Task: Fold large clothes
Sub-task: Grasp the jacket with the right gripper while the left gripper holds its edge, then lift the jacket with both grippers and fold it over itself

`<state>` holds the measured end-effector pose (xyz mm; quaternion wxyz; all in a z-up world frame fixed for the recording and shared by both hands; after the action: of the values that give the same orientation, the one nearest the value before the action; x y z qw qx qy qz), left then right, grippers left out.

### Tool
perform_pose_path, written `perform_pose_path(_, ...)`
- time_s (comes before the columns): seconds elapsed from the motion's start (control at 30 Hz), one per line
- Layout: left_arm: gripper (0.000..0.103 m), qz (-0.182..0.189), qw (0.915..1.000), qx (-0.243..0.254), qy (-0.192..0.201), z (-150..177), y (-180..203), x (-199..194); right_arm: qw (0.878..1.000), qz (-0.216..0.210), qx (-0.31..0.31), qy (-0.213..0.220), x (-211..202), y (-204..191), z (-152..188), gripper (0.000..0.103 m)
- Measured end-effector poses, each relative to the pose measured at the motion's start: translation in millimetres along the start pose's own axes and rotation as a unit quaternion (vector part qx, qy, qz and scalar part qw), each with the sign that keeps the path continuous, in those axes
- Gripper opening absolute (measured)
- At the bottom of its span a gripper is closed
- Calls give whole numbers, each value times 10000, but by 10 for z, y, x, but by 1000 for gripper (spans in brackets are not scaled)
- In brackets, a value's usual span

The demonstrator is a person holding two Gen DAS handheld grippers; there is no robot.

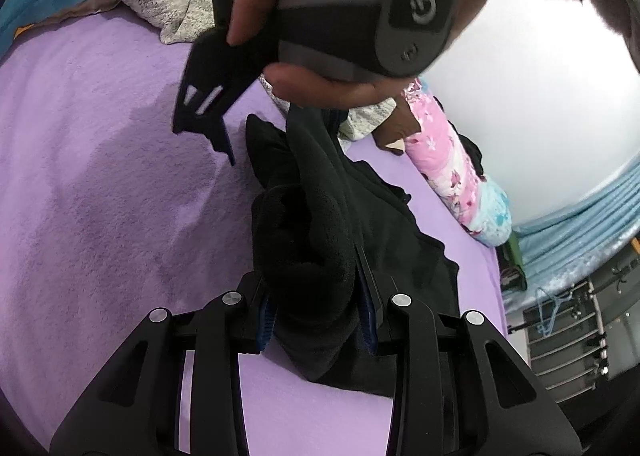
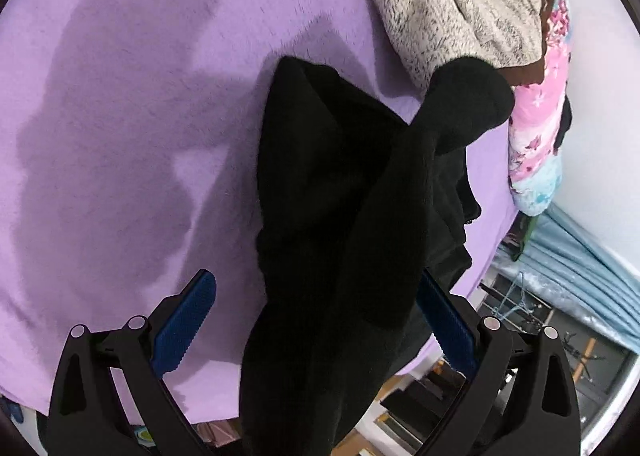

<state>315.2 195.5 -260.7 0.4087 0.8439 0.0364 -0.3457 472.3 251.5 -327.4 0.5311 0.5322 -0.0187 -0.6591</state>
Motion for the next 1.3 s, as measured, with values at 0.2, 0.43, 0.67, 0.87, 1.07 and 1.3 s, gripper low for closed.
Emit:
perform_pose_path(0.2,32,17,10000,19,1,-12,31,-5,9997,180,-4,-165,160,16,16,73)
perform_pose_path(0.43,32,64,9999,84,-21,4,81,-12,9994,246,-147,-194,165,8,55,42)
perform_pose_path(0.67,32,175,9994,313,-14,18,233,-44,9999,12,-152,24,16,158,151,25)
perform_pose_path(0.87,32,221,9968,770,66,95,523,-129,9972,-678,159,284,-86,499,351,24)
perform_pose_path(1.07,32,402,9921,1188,64,240,851,-223,9880,-1332,365,690,-135,821,632,24)
perform_pose_path(1.3,32,784,9903,1148,-69,268,1060,-339,9711,-1932,769,1174,-106,1189,856,23)
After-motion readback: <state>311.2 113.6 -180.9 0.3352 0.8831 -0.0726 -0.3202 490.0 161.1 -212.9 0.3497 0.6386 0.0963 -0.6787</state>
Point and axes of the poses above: each gripper's, at about its wrist camera, not at the fingertips, and x roughly the way its jaws point, y to its right, z to its underside, the point moved 9 cm from there along x, roughly the way its jaws point, and after that the axes turned 3 degrees about -y, right-handed, at the moved point
